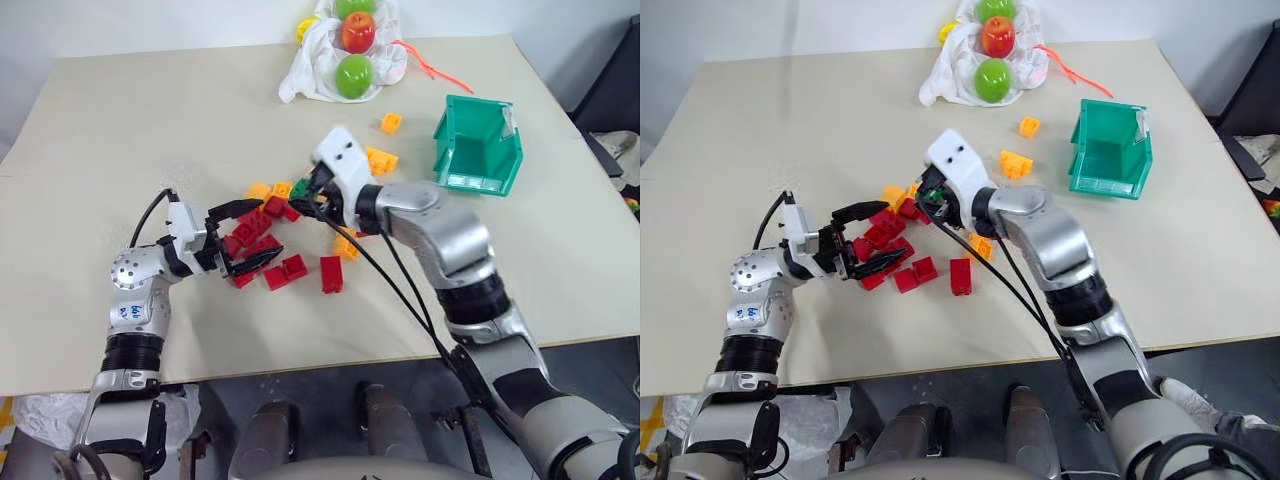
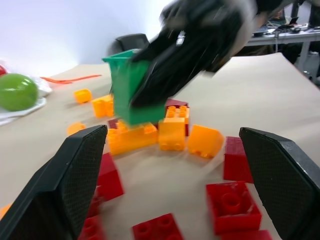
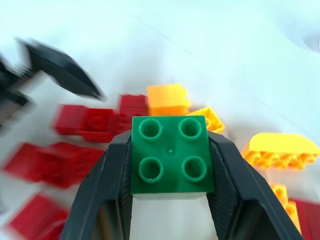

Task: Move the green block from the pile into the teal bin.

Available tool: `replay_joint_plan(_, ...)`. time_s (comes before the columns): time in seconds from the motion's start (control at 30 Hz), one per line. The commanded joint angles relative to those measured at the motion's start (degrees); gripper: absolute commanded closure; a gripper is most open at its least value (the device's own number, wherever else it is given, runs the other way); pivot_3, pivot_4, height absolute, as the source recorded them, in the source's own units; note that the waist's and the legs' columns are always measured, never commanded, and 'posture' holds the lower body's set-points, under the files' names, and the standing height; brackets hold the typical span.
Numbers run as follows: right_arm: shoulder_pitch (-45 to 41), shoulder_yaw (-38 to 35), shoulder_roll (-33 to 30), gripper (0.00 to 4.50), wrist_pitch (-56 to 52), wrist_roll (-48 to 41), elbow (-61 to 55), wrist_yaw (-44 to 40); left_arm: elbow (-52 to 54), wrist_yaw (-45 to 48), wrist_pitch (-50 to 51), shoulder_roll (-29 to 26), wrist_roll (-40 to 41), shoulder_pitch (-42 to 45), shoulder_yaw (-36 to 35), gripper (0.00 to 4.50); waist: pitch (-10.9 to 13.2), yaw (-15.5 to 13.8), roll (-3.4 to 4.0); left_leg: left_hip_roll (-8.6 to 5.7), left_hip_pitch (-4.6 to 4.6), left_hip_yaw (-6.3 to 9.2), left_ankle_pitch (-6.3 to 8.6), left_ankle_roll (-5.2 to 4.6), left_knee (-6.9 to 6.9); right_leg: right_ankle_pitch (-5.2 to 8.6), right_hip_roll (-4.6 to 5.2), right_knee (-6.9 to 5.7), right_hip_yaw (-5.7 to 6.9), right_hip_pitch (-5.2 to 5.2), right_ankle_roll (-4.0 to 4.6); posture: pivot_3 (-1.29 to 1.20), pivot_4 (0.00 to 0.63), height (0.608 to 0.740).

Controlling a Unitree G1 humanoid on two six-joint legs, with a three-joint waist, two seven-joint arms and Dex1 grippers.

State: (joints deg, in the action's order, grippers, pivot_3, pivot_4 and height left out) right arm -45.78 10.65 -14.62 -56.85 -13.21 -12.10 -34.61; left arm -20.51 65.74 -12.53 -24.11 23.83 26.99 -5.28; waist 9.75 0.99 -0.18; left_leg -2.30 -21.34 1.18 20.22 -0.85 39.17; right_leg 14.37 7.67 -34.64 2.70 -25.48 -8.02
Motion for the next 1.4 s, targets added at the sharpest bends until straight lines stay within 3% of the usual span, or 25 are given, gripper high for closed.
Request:
replay_joint_plan(0.03,4.96,-8.25,-7.11,2.96,-6.63,-3.57,-14.39,-0.12,3.16,-5.37,1.79,3.0,-3.66,1.91,3.36,0.0,0.0,-0.77,0.0,0.0,0.0,-0.03,0.01,-0.01,0.0,0.0,0.0,0.02,0.0,0.0,0.0,0.0,0.15,0.74)
replay_joint_plan(0.2,12.89,-18.18,-20.23,2.96,-7.34,-1.62,-19.5,1.5,2.1,-12.41,3.21,8.22,-10.48,6.24,8.73,0.0,0.02,-2.25,-0.04,-0.21,-0.04,-0.18,0.02,-0.06,0.01,-0.07,-0.06,0.23,0.0,0.04,-0.12,0.0,0.15,0.74)
replay_joint_plan(0.37,14.83,-24.56,-29.57,2.96,2.91,2.01,-9.28,2.42,-2.75,-18.78,4.09,13.63,-14.53,12.08,11.37,0.0,0.03,-2.13,-0.06,-0.2,0.01,-0.34,0.02,-0.08,0.01,-0.08,-0.11,0.23,-0.06,0.05,-0.12,0.0,0.15,0.74)
replay_joint_plan(0.5,10.95,-23.34,-31.55,2.96,14.74,4.14,5.33,1.53,-10.45,-22.63,2.26,17.08,-17.17,17.28,12.03,0.0,0.05,-1.97,-0.09,-0.18,0.08,-0.55,0.0,-0.1,0.0,-0.1,-0.13,0.21,-0.08,0.06,-0.1,0.0,0.15,0.74)
replay_joint_plan(0.8,-7.02,-18.84,-27.71,2.96,37.36,7.48,41.85,2.31,-23.07,-26.56,-2.16,19.96,-19.2,24.94,11.15,0.0,0.06,-1.36,-0.11,-0.14,0.04,-0.98,-0.05,-0.14,-0.05,-0.19,-0.11,0.4,-0.06,0.07,-0.14,0.0,0.15,0.74)
replay_joint_plan(0.93,-12.11,-18.55,-25.36,1.64,45.14,8.77,54.6,4.04,-25.78,-28.28,-0.81,19.7,-19.74,26.06,10.45,0.0,0.06,-0.93,-0.1,-0.13,0.0,-0.98,-0.05,-0.14,-0.05,-0.24,-0.1,0.5,-0.05,0.08,-0.2,0.0,0.15,0.74)
replay_joint_plan(1.1,-8.11,-19.27,-25.23,0.02,44.89,7.17,47.43,1.95,-24.49,-26.98,3.41,17.9,-18.29,26.05,8.95,0.0,0.08,-0.96,-0.08,-0.05,-0.09,-0.92,-0.05,-0.14,-0.08,-0.25,-0.08,0.56,0.01,0.06,-0.22,0.0,0.15,0.74)
replay_joint_plan(1.27,4.8,-22.22,-26.87,0.02,36.62,1.86,25.31,-1.29,-20.35,-19.42,7.22,12.84,-12.96,24.95,4.89,0.0,0.08,-0.98,-0.07,-0.02,-0.18,-0.78,-0.05,-0.13,-0.03,-0.26,-0.09,0.6,0.15,0.06,-0.23,0.0,0.15,0.74)
replay_joint_plan(1.4,22.37,-25.11,-30.22,0.02,30.38,-4.7,5.93,-8.56,-15.9,-12.81,11.13,5.66,-8.61,22.42,1.36,0.0,0.08,-1.15,-0.06,-0.01,-0.2,-0.74,-0.04,-0.11,0.01,-0.26,-0.1,0.6,0.18,0.06,-0.23,0.0,0.15,0.74)
